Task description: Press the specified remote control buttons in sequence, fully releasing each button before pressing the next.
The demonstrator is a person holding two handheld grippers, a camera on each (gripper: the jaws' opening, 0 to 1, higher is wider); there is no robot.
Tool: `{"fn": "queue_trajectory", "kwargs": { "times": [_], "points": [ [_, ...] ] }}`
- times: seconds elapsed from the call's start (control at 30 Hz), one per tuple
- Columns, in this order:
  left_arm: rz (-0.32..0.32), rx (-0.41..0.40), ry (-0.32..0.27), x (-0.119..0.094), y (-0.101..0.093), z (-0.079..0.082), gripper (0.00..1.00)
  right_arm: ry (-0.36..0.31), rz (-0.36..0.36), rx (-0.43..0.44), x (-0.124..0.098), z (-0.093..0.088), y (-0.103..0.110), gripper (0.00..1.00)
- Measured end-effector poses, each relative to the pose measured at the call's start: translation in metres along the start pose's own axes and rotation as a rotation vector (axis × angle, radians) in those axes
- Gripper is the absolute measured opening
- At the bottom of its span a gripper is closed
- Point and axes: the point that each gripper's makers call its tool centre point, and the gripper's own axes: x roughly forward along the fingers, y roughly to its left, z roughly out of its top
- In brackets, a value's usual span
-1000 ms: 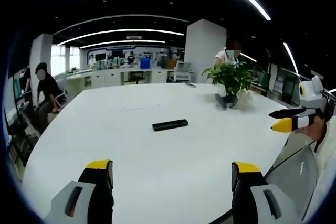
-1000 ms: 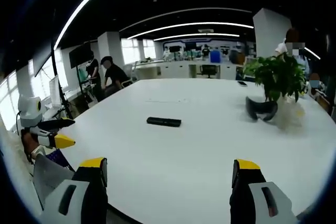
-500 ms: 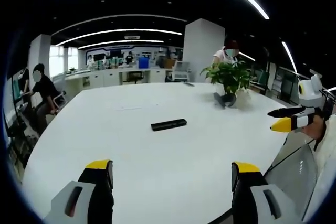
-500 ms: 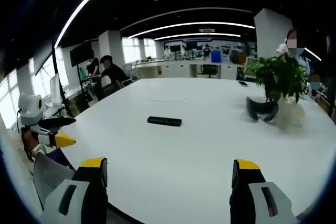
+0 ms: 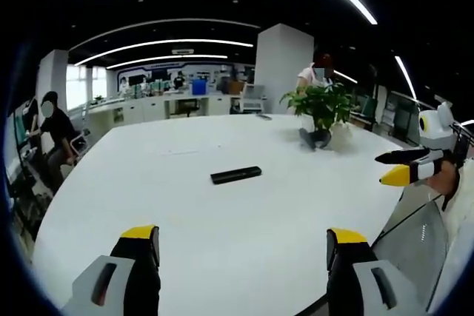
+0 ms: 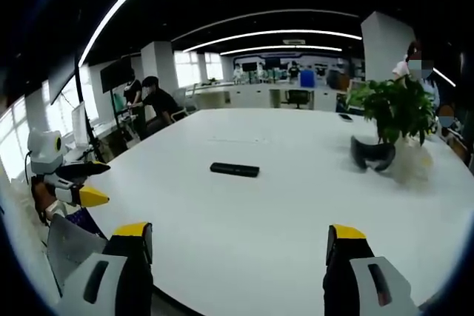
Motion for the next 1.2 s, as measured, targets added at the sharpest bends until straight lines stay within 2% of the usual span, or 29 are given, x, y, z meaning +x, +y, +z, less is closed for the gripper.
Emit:
{"fn": "queue_trajectory", "kwargs": {
  "times": [0.27,0.43,0.6,0.77,0.93,1.07,1.2],
  "points": [
    [0.007,0.036,0.027,0.006,0.006,0.002,0.96,0.007,0.007,0.014,0.000,-0.002,0.002,0.93],
    [-0.007,0.032,0.023,0.014,0.012,0.014,0.96,0.022,0.014,0.019,0.001,-0.006,0.004,0.85],
    [-0.017,0.081,0.042,0.027,0.017,0.025,0.95,0.036,0.031,0.046,0.004,-0.011,0.007,0.79],
    [-0.039,0.091,0.049,0.037,0.017,0.031,0.95,0.048,0.046,0.043,0.004,-0.013,0.011,0.57],
    [-0.068,0.125,0.074,0.048,0.015,0.035,0.95,0.059,0.057,0.061,0.005,-0.015,0.012,0.40],
    [-0.087,0.141,0.081,0.060,0.016,0.041,0.95,0.089,0.077,0.077,0.007,-0.019,0.013,0.23],
    [-0.107,0.129,0.091,0.075,0.020,0.047,0.94,0.121,0.100,0.080,0.011,-0.023,0.017,0.14]
  ]
}}
